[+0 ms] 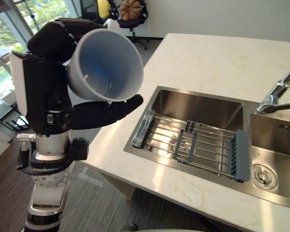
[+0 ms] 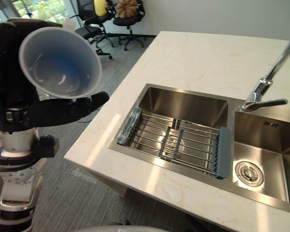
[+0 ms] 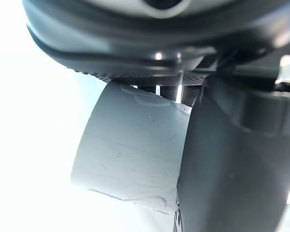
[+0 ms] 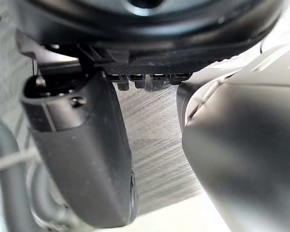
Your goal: Walk over to the sink, pick up the cup, carry it to the dishwasher, place the cup inside the dishwasher, then close the dishwasher door
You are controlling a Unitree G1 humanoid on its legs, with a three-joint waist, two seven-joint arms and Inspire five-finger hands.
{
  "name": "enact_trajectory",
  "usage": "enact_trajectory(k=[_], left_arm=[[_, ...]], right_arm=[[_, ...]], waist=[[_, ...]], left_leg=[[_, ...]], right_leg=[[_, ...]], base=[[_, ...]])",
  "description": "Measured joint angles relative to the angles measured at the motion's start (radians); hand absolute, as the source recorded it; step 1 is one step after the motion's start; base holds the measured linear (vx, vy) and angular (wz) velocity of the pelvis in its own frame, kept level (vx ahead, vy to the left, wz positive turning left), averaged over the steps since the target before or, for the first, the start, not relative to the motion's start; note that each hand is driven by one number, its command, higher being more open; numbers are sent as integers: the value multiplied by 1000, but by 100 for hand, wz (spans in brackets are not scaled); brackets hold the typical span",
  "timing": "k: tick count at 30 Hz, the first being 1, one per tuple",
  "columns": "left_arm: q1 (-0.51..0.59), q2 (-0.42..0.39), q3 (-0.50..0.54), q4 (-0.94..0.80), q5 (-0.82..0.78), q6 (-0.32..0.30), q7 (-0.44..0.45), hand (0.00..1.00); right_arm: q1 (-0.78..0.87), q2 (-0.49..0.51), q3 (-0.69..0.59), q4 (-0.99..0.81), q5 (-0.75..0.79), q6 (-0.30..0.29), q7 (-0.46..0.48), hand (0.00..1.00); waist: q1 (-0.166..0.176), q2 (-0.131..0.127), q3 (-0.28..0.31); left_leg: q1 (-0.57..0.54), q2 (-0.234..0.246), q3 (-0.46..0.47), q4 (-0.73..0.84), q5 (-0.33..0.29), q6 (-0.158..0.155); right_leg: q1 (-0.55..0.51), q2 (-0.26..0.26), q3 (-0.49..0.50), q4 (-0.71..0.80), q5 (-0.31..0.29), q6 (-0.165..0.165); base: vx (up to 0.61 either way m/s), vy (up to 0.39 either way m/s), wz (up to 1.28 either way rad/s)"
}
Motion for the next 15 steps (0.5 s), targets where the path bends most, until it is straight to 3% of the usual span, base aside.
enact_trajectory(k=[3, 6, 8, 9, 10, 11, 12, 13, 15], left_arm=[[99, -36, 95, -1, -16, 19, -6, 0], [164, -76, 233, 24, -101, 57, -14, 0], [185, -110, 314, 57, -174, 82, -20, 0], [188, -127, 351, 88, -210, 103, -20, 0], [187, -138, 367, 120, -222, 126, -23, 0], [188, -142, 371, 132, -223, 134, -29, 0], [196, -151, 391, 152, -224, 135, -53, 0], [210, -160, 420, 158, -231, 135, -64, 0], [211, -159, 464, 158, -245, 125, -66, 0]], right_arm=[[-5, -4, 48, -3, 0, 5, 1, 100], [-20, -3, 72, -3, 0, 7, 3, 100], [-23, 3, 70, -4, 0, 10, 4, 100], [-21, 11, 67, -5, -2, 14, 5, 100], [-12, 12, 54, -4, -3, 18, 4, 100], [-7, 12, 37, -1, -2, 20, 3, 100], [23, 38, -31, 1, 9, -8, 3, 100], [33, 46, -80, 1, 11, -19, -2, 100], [40, 31, -94, 0, 10, -15, -2, 100]], waist=[[21, 0, 5], [51, 3, 7], [72, -3, 12], [70, -7, 24], [62, -16, 24], [61, -20, 25], [56, -37, 37], [63, -36, 38], [72, -37, 38]], left_leg=[[-60, -1, -83, 89, 6, 9], [-75, -7, -105, 38, 35, 68], [-82, -30, -127, -21, 53, 159], [-84, -46, -100, -60, 70, 276], [-82, -50, -45, -111, 71, 343], [-80, -48, -14, -132, 70, 347], [-86, -43, 62, -157, 74, 327], [-117, -37, 136, -100, 102, 279], [-134, -41, 177, 26, 96, 255]], right_leg=[[32, 21, -45, -2, -4, -7], [42, 40, -73, -5, -6, -10], [50, 39, -99, 0, -7, -11], [68, 31, -131, 1, -14, -17], [89, 22, -192, 1, -25, -18], [102, 18, -230, 1, -29, -16], [124, -2, -316, -2, -37, -10], [128, -33, -373, 20, -45, 0], [131, -75, -396, 47, -48, 5]], base=[[-172, -47, 64], [-187, -29, 73], [-148, -6, 111], [-96, 28, 186], [-110, 42, 216], [-115, 85, 237], [-84, 118, 201], [-67, 142, 172], [33, 183, 102]])
